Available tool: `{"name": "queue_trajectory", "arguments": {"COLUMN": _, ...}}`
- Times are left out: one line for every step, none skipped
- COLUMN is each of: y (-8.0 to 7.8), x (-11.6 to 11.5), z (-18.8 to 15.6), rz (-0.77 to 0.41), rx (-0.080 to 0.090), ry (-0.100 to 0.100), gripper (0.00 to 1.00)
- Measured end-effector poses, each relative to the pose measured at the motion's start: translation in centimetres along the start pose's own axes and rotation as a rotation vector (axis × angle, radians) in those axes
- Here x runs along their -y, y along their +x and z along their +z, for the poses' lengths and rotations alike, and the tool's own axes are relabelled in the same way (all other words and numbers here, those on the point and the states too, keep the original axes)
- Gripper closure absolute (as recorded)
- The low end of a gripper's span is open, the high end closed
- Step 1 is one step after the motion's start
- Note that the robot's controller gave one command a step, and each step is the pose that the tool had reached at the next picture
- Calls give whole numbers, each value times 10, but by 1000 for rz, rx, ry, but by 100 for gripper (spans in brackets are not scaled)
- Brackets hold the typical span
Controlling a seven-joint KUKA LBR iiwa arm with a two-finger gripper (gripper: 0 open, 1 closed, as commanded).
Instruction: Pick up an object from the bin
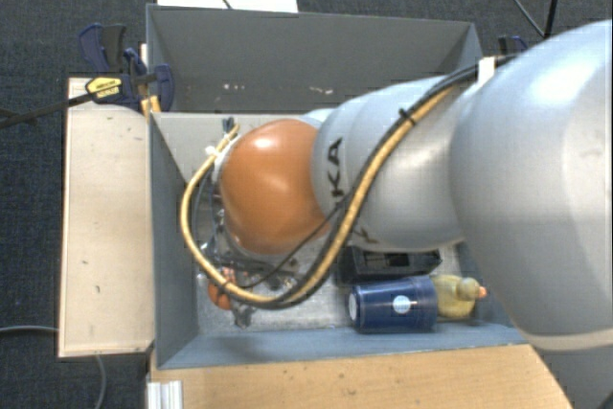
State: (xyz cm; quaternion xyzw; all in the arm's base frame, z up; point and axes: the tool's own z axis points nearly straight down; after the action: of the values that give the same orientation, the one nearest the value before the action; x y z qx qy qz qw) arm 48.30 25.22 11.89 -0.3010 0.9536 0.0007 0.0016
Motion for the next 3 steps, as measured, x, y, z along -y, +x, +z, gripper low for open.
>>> {"name": "queue_trajectory", "arguments": {"y": 0, "x": 0, "z": -7, "rz": 2, "rx": 0, "ry": 0, "gripper": 100}}
{"name": "queue_trajectory", "arguments": {"y": 0, "x": 0, "z": -14, "rz": 3, "rx": 0, "ry": 0, "gripper": 100}}
{"name": "queue_trajectory", "arguments": {"y": 1, "x": 0, "z": -25, "rz": 4, "rx": -5, "ry": -1, "gripper": 100}}
